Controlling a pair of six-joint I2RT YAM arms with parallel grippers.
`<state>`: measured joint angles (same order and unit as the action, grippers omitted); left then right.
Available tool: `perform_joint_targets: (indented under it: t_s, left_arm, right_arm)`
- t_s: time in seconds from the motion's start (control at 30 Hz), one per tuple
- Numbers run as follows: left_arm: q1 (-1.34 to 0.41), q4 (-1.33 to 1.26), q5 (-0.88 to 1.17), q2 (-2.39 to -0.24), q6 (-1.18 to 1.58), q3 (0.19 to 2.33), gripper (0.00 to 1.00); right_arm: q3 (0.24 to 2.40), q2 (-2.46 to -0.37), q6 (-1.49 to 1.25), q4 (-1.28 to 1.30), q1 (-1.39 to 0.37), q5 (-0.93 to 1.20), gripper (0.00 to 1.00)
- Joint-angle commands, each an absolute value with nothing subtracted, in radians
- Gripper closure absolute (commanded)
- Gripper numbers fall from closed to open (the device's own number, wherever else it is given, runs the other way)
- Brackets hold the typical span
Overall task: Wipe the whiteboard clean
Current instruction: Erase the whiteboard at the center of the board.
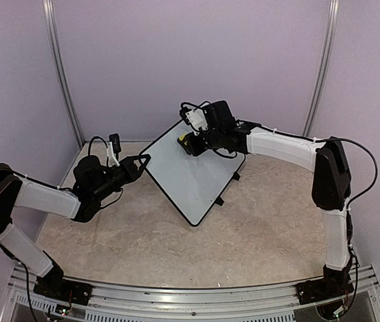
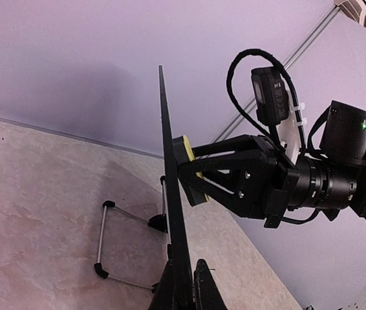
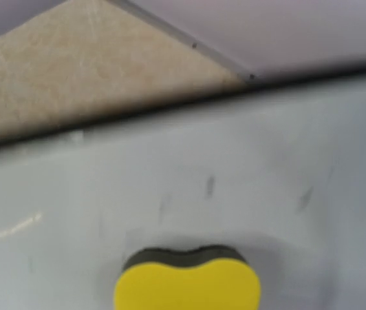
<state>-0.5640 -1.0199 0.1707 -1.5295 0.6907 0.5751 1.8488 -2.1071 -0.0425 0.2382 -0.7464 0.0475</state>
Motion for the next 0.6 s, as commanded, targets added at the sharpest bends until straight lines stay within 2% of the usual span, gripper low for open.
perform_joint_targets:
  t_s: [0.0, 0.17, 0.57]
  left_arm:
    - [-0.635, -1.083, 0.397, -1.492, 0.614, 0.606, 1.0]
    - [-0.635, -1.084, 0.396, -1.491, 0.614, 0.606, 1.0]
    - [-0.636, -1.092, 0.401, -1.501, 0.621, 0.61, 1.0]
  right_arm:
    - [2.004, -2.228, -0.029, 0.332, -0.748, 0.029, 1.0]
    - [2.064, -2.272, -0.05, 0.35, -0.716, 0.017, 1.0]
    - [1.754, -2.14, -0.051, 0.221, -0.664, 0.033, 1.0]
